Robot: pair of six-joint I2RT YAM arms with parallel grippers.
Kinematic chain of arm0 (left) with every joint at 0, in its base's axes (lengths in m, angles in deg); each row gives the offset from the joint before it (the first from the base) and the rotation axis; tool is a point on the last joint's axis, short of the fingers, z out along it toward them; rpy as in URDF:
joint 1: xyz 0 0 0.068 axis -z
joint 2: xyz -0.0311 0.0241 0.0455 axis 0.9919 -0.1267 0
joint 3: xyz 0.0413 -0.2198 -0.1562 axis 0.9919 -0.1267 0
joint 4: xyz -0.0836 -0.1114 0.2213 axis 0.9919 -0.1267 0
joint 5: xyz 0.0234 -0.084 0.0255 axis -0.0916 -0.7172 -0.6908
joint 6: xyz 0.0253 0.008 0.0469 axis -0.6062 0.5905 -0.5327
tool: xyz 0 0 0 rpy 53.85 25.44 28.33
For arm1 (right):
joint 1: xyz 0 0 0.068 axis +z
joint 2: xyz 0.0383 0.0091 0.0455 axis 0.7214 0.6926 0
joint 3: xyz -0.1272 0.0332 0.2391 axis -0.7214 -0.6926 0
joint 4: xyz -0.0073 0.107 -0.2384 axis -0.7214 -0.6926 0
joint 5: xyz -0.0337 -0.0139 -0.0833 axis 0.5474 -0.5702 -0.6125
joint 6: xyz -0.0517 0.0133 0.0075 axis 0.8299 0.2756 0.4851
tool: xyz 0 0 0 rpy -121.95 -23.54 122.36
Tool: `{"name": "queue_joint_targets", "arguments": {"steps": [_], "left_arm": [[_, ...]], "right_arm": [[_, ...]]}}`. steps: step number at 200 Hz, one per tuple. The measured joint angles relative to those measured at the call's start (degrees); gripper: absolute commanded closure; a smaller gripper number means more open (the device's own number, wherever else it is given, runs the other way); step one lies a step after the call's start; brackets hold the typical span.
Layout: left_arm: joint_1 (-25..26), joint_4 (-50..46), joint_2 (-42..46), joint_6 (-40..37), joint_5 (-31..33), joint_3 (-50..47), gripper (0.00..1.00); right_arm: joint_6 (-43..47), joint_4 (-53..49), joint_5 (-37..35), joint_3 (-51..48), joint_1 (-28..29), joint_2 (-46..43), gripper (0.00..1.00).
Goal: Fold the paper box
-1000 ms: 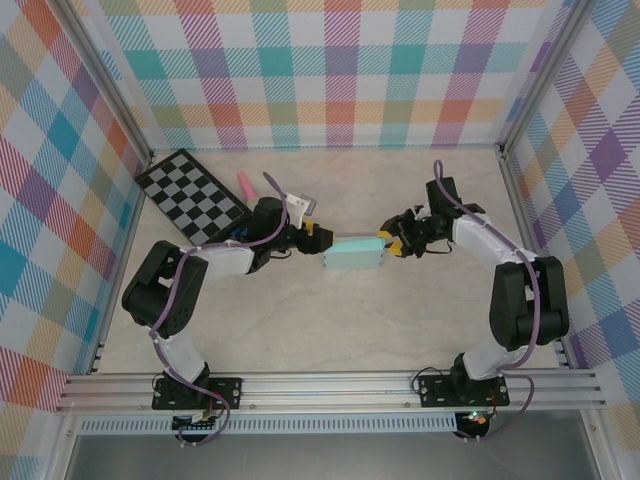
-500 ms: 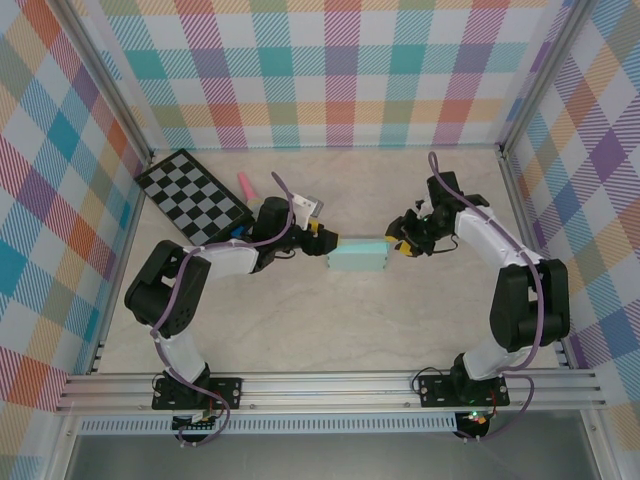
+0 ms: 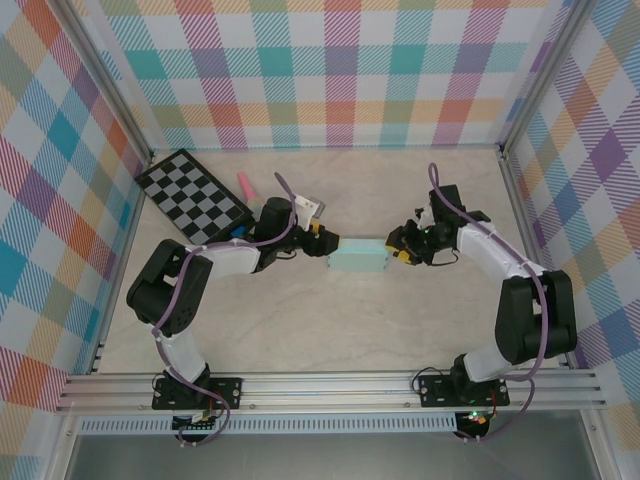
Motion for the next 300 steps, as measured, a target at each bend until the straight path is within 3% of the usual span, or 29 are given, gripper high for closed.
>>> {"name": "queue_joint_targets", "arguments": {"steps": [41, 121, 157, 177, 194, 208, 230, 263, 300], "left_arm": [[0.1, 2.2, 0.0, -0.1, 0.5, -1.2, 0.28], [0.7, 21.8, 2.2, -2.2, 3.1, -13.1, 0.27], [3.0, 32.1, 0.9, -4.8, 8.7, -17.1, 0.25], [4.5, 36.9, 0.4, -6.7, 12.3, -18.8, 0.24], [5.4, 38.9, 0.2, -7.8, 14.6, -19.4, 0.24], [6.1, 39.2, 0.1, -8.5, 16.2, -19.4, 0.24], [6.8, 39.4, 0.1, -9.2, 18.2, -19.3, 0.24], [7.3, 39.4, 0.1, -9.3, 19.9, -19.1, 0.24], [7.5, 39.3, 0.1, -9.3, 20.6, -19.1, 0.25]], "right_arm": [[2.2, 9.7, 0.1, -6.3, 0.0, -3.3, 0.71], [7.8, 19.8, -1.1, -8.2, 0.7, -1.2, 0.76], [9.0, 22.4, -0.9, -8.2, 0.7, -0.1, 0.76], [9.2, 22.8, -1.4, -7.7, 0.6, 0.5, 0.70], [8.2, 19.3, -2.5, -5.5, 0.6, 1.1, 0.57], [5.3, 14.4, -4.2, -3.0, 0.5, 1.3, 0.52], [-3.3, 5.3, -7.1, 0.8, 0.3, 0.2, 0.34], [-16.2, -3.6, -9.8, 8.6, 1.9, -1.9, 0.25], [-28.8, -7.9, -12.0, 15.1, 10.6, 3.1, 0.22]]}}
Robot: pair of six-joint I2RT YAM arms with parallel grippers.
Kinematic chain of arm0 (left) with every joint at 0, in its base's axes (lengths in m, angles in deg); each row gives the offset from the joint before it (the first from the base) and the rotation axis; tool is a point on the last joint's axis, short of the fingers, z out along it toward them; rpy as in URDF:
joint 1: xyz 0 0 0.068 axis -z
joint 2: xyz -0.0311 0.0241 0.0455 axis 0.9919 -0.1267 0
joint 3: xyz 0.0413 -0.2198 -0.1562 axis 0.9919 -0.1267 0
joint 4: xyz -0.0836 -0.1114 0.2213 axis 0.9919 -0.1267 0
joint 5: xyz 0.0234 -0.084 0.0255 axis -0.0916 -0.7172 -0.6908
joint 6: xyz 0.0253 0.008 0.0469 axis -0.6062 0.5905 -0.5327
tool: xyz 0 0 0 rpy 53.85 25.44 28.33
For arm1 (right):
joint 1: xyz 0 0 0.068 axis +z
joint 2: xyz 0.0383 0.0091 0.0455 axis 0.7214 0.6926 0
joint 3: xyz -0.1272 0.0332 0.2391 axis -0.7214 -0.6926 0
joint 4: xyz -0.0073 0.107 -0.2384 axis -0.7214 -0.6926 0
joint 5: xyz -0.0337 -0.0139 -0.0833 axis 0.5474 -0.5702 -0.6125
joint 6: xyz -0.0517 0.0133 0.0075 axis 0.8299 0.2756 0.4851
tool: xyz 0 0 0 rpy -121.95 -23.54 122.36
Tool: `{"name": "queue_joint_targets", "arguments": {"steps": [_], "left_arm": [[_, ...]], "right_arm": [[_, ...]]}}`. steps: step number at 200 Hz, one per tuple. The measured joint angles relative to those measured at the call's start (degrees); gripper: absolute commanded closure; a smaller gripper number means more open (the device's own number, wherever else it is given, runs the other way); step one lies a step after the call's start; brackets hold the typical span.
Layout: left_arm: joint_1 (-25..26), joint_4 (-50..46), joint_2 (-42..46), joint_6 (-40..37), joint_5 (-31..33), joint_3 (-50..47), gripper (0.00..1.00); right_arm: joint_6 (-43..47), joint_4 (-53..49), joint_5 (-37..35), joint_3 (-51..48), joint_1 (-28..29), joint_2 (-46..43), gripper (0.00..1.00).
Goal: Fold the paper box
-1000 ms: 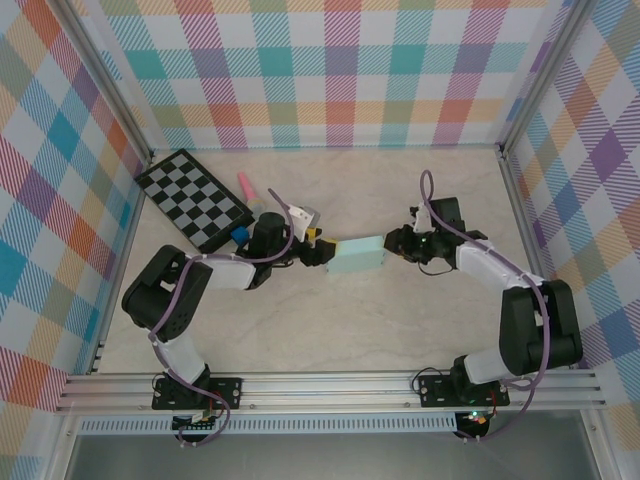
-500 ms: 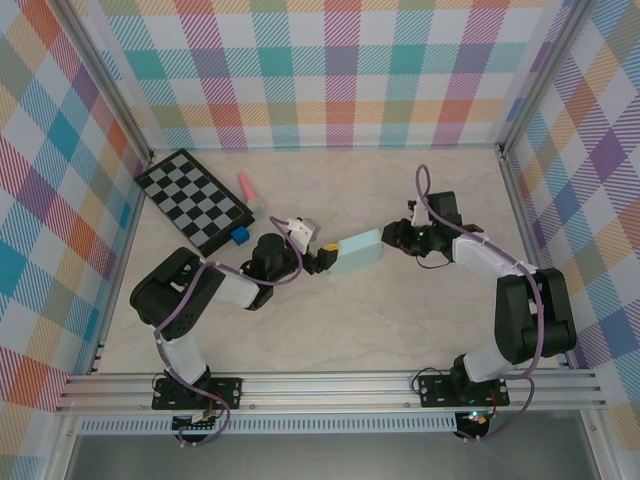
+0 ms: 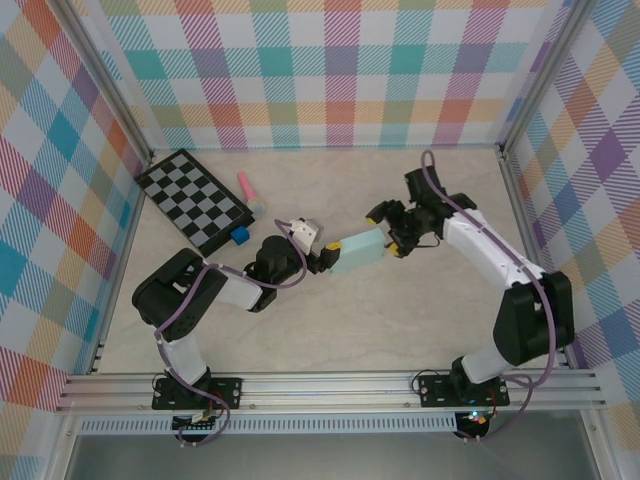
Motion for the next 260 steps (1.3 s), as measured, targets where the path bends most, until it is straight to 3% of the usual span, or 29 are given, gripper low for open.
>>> {"name": "queue_joint_targets", "arguments": {"steps": [44, 72, 84, 127, 175, 203, 206, 208, 211, 235, 260], "left_arm": [[0.0, -0.2, 0.2, 0.0, 0.3, 0.0, 0.24], [0.1, -0.7, 0.6, -0.2, 0.4, 0.0, 0.24], [0.1, -1.9, 1.3, -0.3, 0.4, 0.0, 0.24], [0.4, -21.2, 12.5, -3.8, 0.0, 0.8, 0.22], [-1.3, -31.5, 28.2, -5.3, 2.1, 4.2, 0.19], [-5.4, -34.9, 31.6, -1.1, 8.4, 5.7, 0.17], [-6.1, -36.1, 31.6, 0.4, 9.4, 6.0, 0.12], [-6.4, -36.8, 31.6, 0.8, 9.8, 6.1, 0.03], [-7.3, -38.3, 31.6, 1.7, 10.8, 6.4, 0.00], [-13.7, -47.0, 32.0, 9.2, 15.0, 6.8, 0.00], [-22.3, -53.3, 36.0, 14.3, 18.0, 4.5, 0.00]], "right_arm": [[-9.6, -1.3, -0.2, 3.7, 3.6, 11.0, 0.22], [-12.2, -0.7, -0.6, 5.7, 4.2, 14.4, 0.42], [-13.1, 0.0, -0.5, 5.7, 4.4, 15.1, 0.45], [-11.7, 4.1, 0.1, 4.8, 4.8, 14.8, 0.53], [-8.5, 20.3, 2.4, -4.2, 4.8, 12.1, 0.51], [-7.0, 32.9, 4.9, -12.7, 4.8, 12.2, 0.38], [-6.7, 33.7, 5.2, -13.4, 4.8, 12.3, 0.37], [-6.3, 34.2, 5.3, -14.0, 4.8, 12.3, 0.36], [-6.1, 34.8, 5.4, -14.6, 4.8, 12.3, 0.34], [-1.3, 36.2, 4.2, -18.6, 4.7, 11.0, 0.27], [5.5, 30.6, 1.2, -20.2, 3.6, 5.4, 0.23]]}}
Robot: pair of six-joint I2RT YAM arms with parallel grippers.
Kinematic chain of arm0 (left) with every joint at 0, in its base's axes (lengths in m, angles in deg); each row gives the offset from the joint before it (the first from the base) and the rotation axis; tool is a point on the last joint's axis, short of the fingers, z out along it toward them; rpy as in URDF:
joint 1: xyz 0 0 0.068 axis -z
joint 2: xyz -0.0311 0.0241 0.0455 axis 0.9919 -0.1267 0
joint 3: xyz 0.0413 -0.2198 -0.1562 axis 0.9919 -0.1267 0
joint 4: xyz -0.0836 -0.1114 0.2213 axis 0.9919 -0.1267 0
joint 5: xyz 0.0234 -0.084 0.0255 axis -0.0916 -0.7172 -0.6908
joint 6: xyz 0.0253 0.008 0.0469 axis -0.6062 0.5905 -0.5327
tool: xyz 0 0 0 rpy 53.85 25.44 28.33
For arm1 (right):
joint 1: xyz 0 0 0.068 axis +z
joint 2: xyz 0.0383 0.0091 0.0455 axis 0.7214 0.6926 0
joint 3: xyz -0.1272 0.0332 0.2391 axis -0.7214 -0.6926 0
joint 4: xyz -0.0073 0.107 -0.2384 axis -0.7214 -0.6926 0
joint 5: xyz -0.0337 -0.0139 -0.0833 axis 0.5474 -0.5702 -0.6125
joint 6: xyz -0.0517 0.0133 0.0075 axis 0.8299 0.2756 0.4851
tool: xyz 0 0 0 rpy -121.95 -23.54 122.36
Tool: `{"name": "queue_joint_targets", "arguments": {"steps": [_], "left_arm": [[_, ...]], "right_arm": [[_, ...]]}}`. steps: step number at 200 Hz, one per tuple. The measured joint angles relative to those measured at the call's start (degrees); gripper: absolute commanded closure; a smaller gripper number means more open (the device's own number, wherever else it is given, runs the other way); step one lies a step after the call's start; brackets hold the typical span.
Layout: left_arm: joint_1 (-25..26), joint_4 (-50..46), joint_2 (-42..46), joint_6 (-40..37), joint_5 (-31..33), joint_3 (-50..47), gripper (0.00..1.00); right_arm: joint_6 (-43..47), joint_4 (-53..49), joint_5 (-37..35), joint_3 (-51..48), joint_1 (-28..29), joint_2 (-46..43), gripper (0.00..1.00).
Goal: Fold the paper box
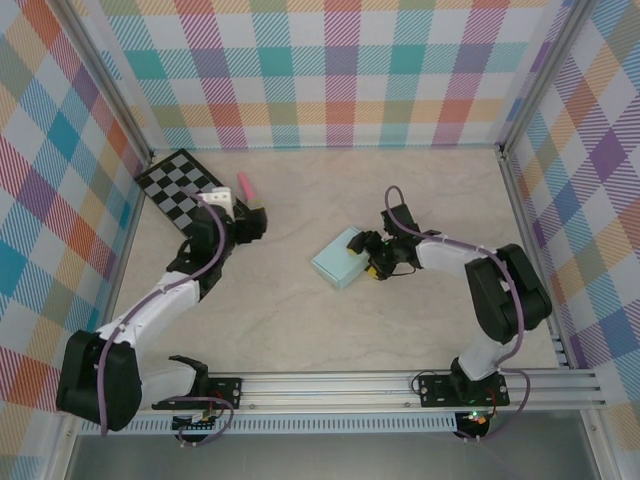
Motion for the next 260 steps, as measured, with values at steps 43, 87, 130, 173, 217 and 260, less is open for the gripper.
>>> {"name": "queue_joint_targets", "arguments": {"steps": [43, 87, 130, 173, 217, 260], "left_arm": [[-7.6, -2.6, 4.5, 0.5, 7.2, -1.9, 0.00], [-11.3, 5.1, 1.5, -2.2, 6.7, -11.5, 0.00], [-11.9, 12.9, -8.4, -5.9, -3.9, -12.0, 0.00], [-11.9, 29.4, -21.4, -10.2, -10.3, -14.0, 0.00], [-12.3, 35.2, -22.7, -10.7, -12.4, -15.4, 0.00], [-12.3, 35.4, -22.8, -10.7, -12.7, -15.4, 0.00]], "right_arm": [[16.4, -11.5, -11.8, 3.5, -2.8, -15.4, 0.00], [40.0, -6.5, -28.9, 2.8, -4.0, -24.1, 0.00], [53.6, 15.4, -26.7, -17.7, -17.8, -26.2, 0.00], [58.8, 36.6, -19.8, -26.7, -22.6, -12.3, 0.00], [59.7, 48.7, -16.0, -28.7, -24.1, -6.3, 0.00], [59.5, 52.4, -16.7, -28.6, -24.1, -6.3, 0.00]]}}
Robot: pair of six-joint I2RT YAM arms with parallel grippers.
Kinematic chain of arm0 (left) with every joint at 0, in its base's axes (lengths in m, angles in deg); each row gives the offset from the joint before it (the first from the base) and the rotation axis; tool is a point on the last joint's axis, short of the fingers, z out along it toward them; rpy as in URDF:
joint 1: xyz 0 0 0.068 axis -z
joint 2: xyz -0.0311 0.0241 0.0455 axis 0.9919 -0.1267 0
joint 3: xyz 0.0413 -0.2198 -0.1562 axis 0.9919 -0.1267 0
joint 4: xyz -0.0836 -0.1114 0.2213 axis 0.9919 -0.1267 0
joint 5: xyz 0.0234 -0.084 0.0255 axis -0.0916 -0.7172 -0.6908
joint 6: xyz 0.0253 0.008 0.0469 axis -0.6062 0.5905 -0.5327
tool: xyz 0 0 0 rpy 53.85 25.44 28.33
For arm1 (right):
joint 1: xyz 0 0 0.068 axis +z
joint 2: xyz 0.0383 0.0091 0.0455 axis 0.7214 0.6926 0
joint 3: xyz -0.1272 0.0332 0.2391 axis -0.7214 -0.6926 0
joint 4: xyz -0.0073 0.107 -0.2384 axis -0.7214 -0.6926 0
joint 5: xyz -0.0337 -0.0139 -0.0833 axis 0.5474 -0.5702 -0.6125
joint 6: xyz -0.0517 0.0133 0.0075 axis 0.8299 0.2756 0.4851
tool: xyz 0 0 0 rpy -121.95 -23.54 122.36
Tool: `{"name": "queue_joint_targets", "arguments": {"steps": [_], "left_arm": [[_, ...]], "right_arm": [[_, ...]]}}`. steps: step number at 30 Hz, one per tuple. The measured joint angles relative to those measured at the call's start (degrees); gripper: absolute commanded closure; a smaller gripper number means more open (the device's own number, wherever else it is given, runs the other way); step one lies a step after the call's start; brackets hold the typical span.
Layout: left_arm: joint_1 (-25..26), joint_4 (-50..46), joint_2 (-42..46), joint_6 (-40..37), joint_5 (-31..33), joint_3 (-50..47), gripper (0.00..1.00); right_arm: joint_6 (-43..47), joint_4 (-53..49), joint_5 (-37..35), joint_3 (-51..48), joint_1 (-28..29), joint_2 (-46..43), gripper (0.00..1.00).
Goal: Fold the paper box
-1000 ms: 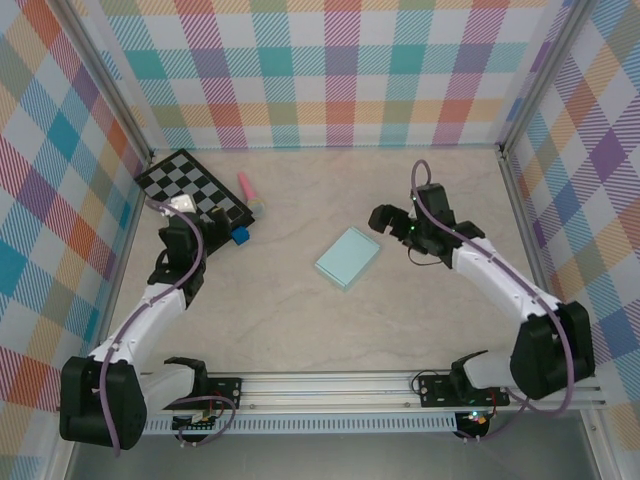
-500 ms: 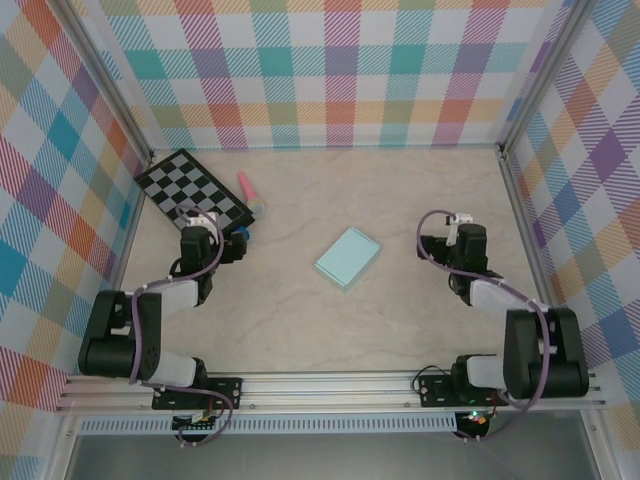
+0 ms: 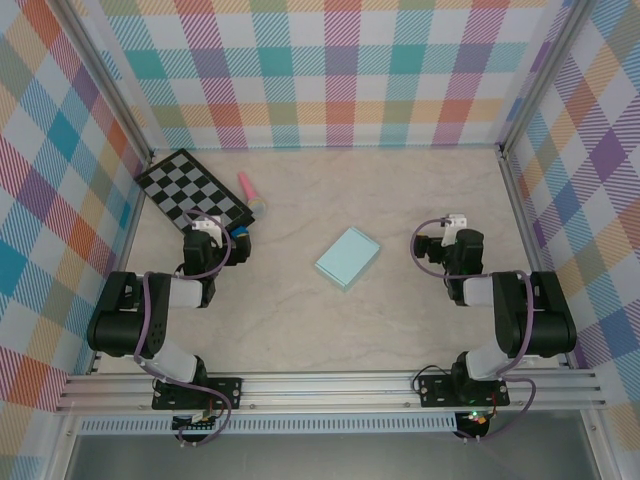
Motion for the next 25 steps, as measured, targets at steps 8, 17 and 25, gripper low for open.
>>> {"name": "queue_joint_targets", "arguments": {"steps": [8, 17, 25], "left_arm": [[0.0, 0.1, 0.0, 0.0, 0.4, 0.0, 0.00], [0.0, 0.1, 0.0, 0.0, 0.6, 0.0, 0.00], [0.0, 0.1, 0.0, 0.0, 0.6, 0.0, 0.00]], "right_arm": [[0.0, 0.0, -0.1, 0.3, 0.0, 0.0, 0.00], [0.0, -0.3, -0.1, 0.7, 0.0, 0.0, 0.00], [0.0, -0.4, -0.1, 0.8, 0.0, 0.0, 0.00]]}}
